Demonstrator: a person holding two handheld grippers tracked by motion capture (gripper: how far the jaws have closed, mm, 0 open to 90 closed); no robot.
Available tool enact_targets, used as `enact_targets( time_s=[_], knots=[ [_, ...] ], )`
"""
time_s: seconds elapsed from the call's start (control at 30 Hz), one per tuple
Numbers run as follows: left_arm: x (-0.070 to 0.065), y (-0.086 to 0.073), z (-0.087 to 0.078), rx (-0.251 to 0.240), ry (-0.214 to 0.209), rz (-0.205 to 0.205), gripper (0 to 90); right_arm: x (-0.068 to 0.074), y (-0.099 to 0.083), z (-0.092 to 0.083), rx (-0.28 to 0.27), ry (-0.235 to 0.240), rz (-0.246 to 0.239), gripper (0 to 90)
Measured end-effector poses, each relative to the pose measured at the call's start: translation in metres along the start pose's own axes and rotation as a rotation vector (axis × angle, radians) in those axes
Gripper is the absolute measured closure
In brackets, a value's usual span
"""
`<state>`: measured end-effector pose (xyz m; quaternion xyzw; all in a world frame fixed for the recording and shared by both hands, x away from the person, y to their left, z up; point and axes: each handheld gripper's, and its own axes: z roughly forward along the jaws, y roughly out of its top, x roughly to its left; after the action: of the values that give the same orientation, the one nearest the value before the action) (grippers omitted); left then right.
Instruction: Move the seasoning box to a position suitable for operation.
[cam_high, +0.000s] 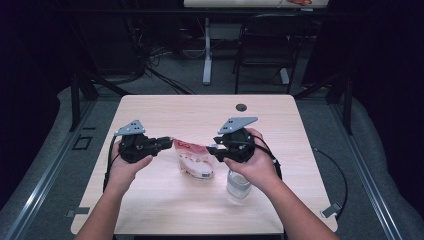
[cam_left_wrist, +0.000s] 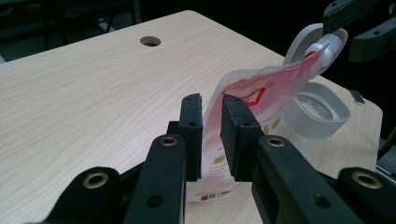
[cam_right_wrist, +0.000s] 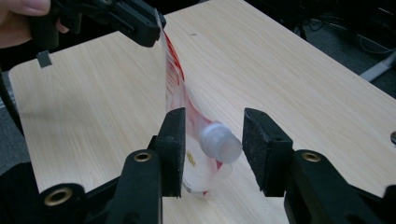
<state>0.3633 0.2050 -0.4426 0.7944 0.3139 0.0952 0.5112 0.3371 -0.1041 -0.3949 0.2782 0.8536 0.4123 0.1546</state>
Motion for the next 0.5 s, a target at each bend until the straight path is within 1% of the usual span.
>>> enact_targets(
  time_s=[0.13,0.23,0.27,0.3,0.37,0.4,0.43,0.5],
  knots=[
    [0.002,0.0,-0.004,-0.011,0.004,-0.006,77.5,0.001,0.01,0.005,0.004,0.032,-0.01,61.0],
    [0.003,0.0,-0.006,-0.019,0.006,-0.013,77.0,0.001,0.014,0.009,0.013,0.034,-0.021,61.1],
    [0.004,0.0,-0.008,-0.015,0.008,-0.012,77.0,0.002,0.016,0.011,0.013,0.038,-0.025,61.3],
    [0.005,0.0,-0.009,-0.022,0.008,-0.013,77.0,0.002,0.018,0.013,0.014,0.043,-0.023,61.3],
    [0.006,0.0,-0.011,-0.026,0.023,-0.015,77.0,0.003,0.024,0.02,0.018,0.055,-0.027,61.8],
    [0.006,0.0,-0.011,-0.026,0.023,-0.015,77.0,0.003,0.027,0.022,0.023,0.055,-0.032,61.9],
    [0.007,-0.001,-0.012,-0.019,0.037,-0.011,77.0,0.004,0.029,0.024,0.028,0.056,-0.037,62.1],
    [0.008,-0.001,-0.013,-0.017,0.037,-0.012,77.0,0.004,0.031,0.027,0.029,0.057,-0.039,62.2]
  ],
)
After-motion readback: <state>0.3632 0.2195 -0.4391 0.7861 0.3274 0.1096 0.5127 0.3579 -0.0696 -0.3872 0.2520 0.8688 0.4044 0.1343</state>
